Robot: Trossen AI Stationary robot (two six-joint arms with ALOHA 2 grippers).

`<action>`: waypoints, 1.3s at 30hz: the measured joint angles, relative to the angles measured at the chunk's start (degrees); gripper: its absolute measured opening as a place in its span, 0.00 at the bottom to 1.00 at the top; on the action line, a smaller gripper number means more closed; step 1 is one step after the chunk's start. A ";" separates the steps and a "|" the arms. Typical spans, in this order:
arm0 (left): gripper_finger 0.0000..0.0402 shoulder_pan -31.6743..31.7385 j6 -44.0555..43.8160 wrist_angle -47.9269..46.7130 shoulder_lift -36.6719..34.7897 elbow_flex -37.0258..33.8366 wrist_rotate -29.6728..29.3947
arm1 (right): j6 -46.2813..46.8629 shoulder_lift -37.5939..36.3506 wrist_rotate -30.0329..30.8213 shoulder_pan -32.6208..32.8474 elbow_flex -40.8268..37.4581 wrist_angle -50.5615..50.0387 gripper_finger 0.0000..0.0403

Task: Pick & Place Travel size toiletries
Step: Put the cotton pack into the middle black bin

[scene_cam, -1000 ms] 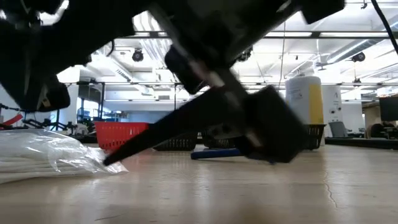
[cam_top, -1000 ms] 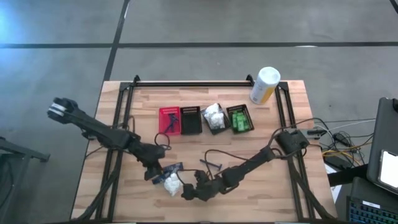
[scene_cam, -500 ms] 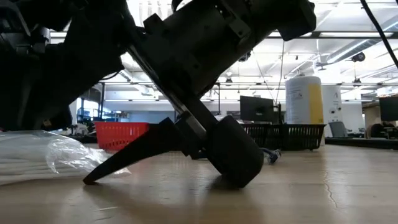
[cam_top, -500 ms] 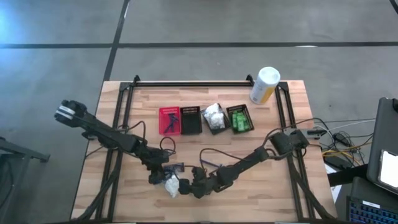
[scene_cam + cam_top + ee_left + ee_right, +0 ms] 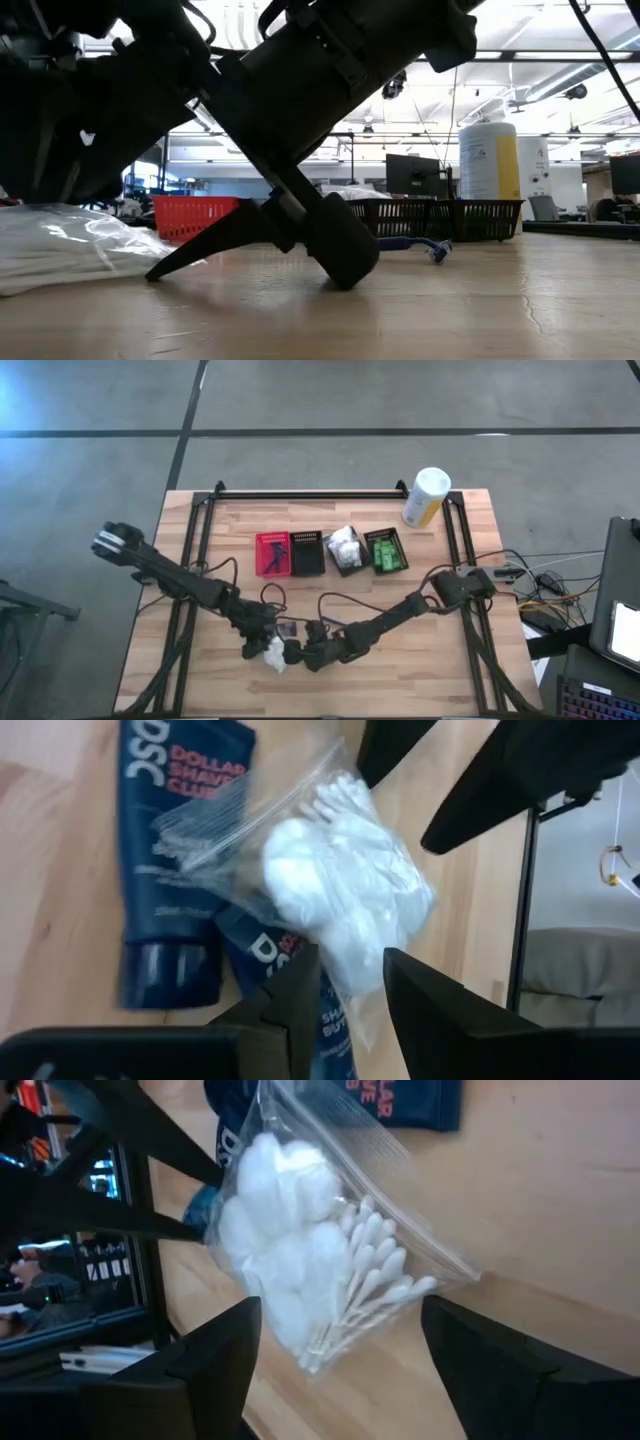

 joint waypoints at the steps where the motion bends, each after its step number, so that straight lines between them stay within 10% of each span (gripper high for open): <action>1: 0.30 -0.24 -0.18 0.61 0.45 0.06 0.00 | -0.08 0.00 0.60 -0.04 0.00 0.01 0.69; 19: 0.30 -0.69 0.95 2.11 4.20 0.11 0.19 | -14.77 0.02 2.78 -0.23 4.51 -0.79 0.75; 39: 0.30 -0.71 1.76 4.14 4.22 -0.10 -1.50 | -10.59 0.67 -0.74 -2.22 4.04 -7.46 0.47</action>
